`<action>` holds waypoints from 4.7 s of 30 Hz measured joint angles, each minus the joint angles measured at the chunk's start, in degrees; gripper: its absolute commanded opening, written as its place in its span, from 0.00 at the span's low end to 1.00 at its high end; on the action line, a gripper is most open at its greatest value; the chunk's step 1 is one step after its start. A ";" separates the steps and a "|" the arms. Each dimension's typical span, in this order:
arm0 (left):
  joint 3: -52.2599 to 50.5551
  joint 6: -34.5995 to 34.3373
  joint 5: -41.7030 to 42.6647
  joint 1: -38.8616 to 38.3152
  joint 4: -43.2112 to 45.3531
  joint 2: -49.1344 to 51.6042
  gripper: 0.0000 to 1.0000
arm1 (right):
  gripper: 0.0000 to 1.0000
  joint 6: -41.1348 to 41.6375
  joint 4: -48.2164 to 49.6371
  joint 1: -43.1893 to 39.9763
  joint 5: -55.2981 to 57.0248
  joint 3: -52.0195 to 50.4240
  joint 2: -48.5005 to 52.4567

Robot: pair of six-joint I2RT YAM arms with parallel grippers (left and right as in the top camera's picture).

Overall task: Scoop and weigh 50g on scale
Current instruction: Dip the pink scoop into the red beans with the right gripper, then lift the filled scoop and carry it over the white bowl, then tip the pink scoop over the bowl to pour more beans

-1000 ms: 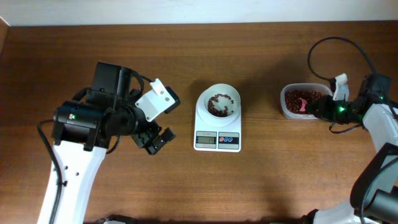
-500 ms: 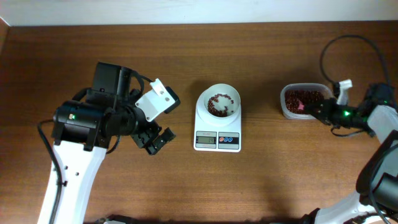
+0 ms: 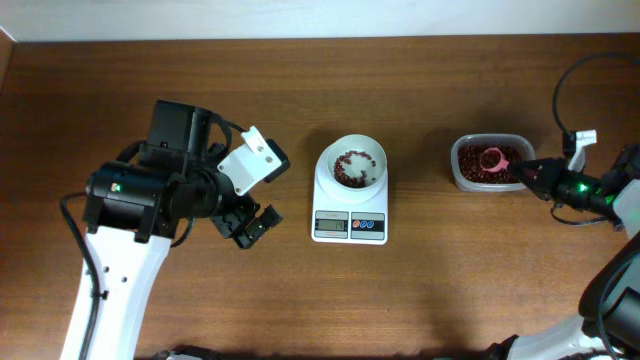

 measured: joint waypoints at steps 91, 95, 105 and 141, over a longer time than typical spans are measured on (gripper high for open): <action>0.00 0.00 0.00 0.00 -0.02 0.00 0.99 | 0.04 6.29 25.00 36.26 -6.99 -0.20 -0.15; 0.00 0.00 0.00 0.00 -0.02 0.00 0.99 | 0.04 7.28 23.71 36.30 -0.61 -0.20 -0.15; 0.00 0.00 0.00 0.00 -0.02 0.00 0.99 | 0.04 4.61 24.98 36.33 -4.04 -0.20 -0.15; 0.00 0.00 0.00 0.00 -0.02 0.00 0.99 | 0.04 1.20 27.96 36.37 -4.59 -0.20 -4.68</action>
